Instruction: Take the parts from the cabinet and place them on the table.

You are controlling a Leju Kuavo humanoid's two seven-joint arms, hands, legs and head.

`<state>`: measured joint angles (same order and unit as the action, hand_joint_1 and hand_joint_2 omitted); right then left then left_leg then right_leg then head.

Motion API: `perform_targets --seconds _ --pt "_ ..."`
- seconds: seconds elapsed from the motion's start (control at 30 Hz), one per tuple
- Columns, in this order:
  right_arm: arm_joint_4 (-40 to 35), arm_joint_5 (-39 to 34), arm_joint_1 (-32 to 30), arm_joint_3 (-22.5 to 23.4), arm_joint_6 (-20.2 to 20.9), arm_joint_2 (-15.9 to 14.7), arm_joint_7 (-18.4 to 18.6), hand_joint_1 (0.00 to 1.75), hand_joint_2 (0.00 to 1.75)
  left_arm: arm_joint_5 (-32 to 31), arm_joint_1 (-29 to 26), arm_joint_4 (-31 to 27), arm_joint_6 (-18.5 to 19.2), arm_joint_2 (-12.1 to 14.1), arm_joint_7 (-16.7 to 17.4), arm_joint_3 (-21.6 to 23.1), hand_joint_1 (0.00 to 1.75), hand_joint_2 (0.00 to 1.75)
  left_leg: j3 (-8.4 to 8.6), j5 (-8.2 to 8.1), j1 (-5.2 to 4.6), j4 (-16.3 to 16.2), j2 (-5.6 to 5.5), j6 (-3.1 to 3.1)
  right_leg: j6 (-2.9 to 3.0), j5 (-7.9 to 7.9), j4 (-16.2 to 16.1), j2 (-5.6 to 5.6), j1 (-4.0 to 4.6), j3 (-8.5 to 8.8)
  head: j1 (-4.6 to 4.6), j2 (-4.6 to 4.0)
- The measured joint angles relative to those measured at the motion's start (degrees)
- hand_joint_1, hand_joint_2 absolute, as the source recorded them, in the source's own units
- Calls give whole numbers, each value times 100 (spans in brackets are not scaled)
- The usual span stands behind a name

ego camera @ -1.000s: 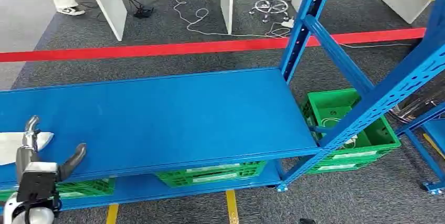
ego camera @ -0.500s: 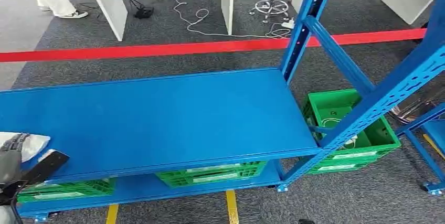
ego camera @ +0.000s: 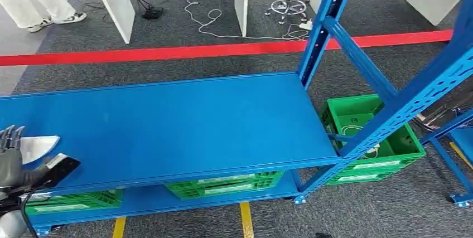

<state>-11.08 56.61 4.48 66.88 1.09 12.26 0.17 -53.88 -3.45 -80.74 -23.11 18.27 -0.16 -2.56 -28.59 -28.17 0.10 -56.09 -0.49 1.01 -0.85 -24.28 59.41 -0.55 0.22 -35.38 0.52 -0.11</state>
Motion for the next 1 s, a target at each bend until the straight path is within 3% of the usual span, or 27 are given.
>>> perform_targets --seconds 0.03,0.07,0.23,0.33,0.37,0.43,0.73,0.87,1.0 --pt "0 7 1 0 2 0 11 0 0 84 25 51 165 0 60 0 117 175 0 0 0 0 0 0 0 0 0 0 0 0 0 0" --pt "0 11 1 2 0 0 24 0 0 197 49 112 336 0 105 0 175 175 0 0 1 0 0 0 0 0 0 -1 0 0 -2 0" --pt "2 42 -2 2 2 0 50 0 0 619 105 441 781 -2 149 -7 175 175 0 0 1 0 0 0 0 0 0 -1 1 -1 0 0" --pt "2 50 -2 2 4 0 57 0 0 715 163 591 993 -2 287 -11 168 175 0 0 1 0 0 0 0 0 0 1 0 1 0 0" --pt "2 55 -1 2 6 0 57 0 0 726 193 653 1087 0 357 -18 155 175 0 0 1 0 0 0 0 0 0 1 0 2 -2 0" --pt "2 55 -1 4 9 0 57 0 0 746 267 715 1140 0 416 -20 175 175 -3 -1 1 0 0 0 0 0 0 1 -2 10 -2 0" --pt "2 44 0 39 9 0 57 0 0 905 538 881 1308 28 446 -83 175 175 20 1 -5 6 -1 3 3 -2 2 0 -14 27 -2 0" --pt "2 33 -4 68 -18 0 39 0 0 1058 487 892 717 -20 -7 -92 175 175 22 9 -4 7 0 13 10 3 3 0 -9 25 0 0" --pt "2 39 -1 90 -59 0 11 0 0 1614 335 831 -190 -260 -1095 -103 175 175 25 10 -4 7 -2 13 10 3 3 8 -8 22 0 0"
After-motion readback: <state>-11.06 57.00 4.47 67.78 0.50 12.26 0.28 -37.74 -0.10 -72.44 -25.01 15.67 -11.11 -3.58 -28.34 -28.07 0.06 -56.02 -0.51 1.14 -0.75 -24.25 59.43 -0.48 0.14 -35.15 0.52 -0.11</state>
